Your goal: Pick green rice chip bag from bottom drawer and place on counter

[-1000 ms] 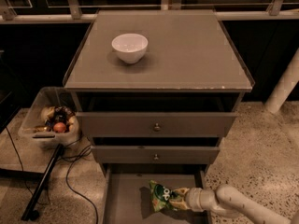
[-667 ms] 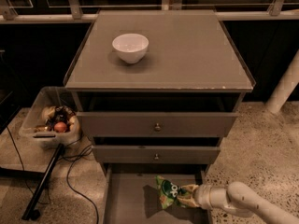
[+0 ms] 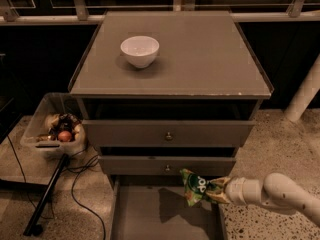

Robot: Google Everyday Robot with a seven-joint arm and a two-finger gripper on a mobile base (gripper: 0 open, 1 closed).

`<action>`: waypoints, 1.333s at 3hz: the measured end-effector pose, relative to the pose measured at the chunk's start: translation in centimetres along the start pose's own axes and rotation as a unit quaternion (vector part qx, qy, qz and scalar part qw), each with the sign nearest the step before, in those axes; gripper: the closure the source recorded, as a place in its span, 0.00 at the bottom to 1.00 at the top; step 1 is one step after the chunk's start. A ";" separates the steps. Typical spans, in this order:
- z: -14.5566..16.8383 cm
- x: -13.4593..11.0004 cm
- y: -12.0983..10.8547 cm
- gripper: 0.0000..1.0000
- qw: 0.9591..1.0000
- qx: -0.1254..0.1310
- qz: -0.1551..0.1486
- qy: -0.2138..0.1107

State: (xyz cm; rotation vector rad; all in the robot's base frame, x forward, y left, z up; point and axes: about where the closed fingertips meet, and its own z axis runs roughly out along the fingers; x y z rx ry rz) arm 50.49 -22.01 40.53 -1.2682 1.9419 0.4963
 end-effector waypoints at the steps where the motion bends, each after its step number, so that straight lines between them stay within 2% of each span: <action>1: -6.4 -4.5 -3.2 1.00 0.999 0.037 -0.025 0.012; 2: -13.2 -8.9 -5.7 1.00 0.996 0.076 -0.045 0.009; 3: -13.1 -8.9 -5.6 1.00 0.996 0.074 -0.045 0.008; 4: -15.5 -9.1 -3.3 1.00 0.995 0.078 -0.064 -0.001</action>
Offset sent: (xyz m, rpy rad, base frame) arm 0.0256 -0.1003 0.2418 -0.1078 -0.2235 -0.1145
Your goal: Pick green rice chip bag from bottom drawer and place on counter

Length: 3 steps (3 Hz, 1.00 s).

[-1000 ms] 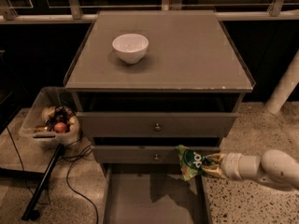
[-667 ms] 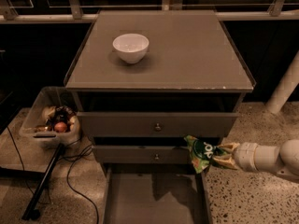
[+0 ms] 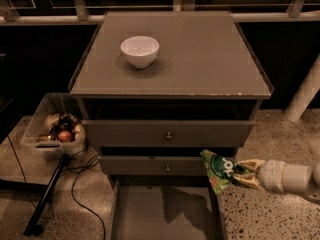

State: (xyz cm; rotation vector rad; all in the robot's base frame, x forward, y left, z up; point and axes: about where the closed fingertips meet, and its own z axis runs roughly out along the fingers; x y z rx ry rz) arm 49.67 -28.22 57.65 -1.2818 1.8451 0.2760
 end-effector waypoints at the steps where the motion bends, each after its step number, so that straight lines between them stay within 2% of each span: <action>1: -5.4 -2.7 2.7 1.00 0.998 0.014 -0.043 -0.034; 2: -11.2 -6.2 3.4 1.00 0.993 0.053 -0.090 -0.050; 3: -15.5 -12.2 1.4 1.00 0.985 0.080 -0.140 -0.054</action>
Offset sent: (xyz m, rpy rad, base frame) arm -0.1204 -0.0250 0.1869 -0.0706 -0.3821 0.0635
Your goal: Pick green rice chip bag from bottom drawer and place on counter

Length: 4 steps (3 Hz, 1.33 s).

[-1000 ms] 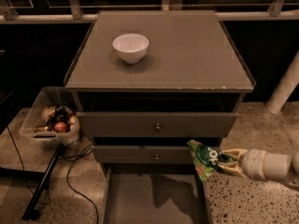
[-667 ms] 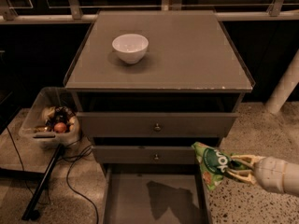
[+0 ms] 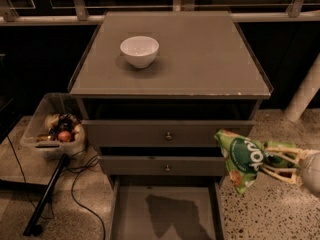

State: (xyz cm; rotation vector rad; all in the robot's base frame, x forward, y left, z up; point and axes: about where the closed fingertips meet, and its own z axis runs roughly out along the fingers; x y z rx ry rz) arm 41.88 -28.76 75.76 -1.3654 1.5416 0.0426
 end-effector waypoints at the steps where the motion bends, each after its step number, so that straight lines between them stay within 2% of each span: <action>1: -1.2 -6.0 -5.7 1.00 0.999 0.013 -0.044 0.003; 2: 0.8 -11.3 -10.3 1.00 0.998 0.004 -0.061 -0.009; 3: 1.4 -11.8 -10.9 1.00 0.998 0.003 -0.067 -0.013; 4: 3.7 -13.3 -12.8 1.00 0.996 -0.010 -0.088 -0.028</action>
Offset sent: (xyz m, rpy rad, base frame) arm 0.1010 0.0719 0.1866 -0.0769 -0.0928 0.0846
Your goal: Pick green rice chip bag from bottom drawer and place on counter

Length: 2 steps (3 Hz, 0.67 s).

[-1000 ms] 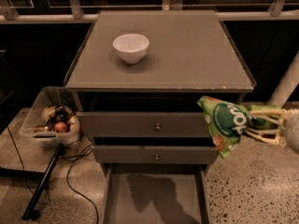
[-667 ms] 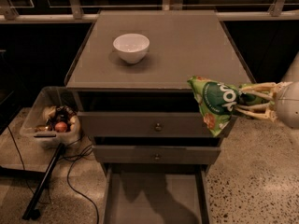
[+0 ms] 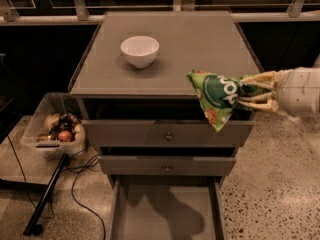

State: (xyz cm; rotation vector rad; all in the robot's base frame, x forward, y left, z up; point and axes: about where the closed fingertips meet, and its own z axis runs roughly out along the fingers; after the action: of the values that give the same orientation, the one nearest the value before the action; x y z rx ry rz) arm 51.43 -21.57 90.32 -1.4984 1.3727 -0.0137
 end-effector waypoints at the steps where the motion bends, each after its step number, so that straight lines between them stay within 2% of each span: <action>1: 3.6 -0.5 -4.1 1.00 1.000 0.002 -0.005 0.012; 2: 6.5 -0.5 -7.2 1.00 0.998 0.030 0.033 0.044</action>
Offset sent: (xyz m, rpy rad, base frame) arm 0.1462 0.0359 0.0294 0.0850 0.0556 -0.3657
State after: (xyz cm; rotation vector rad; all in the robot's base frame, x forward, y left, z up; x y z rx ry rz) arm 60.35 -18.44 92.51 -1.4151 1.4791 -0.0795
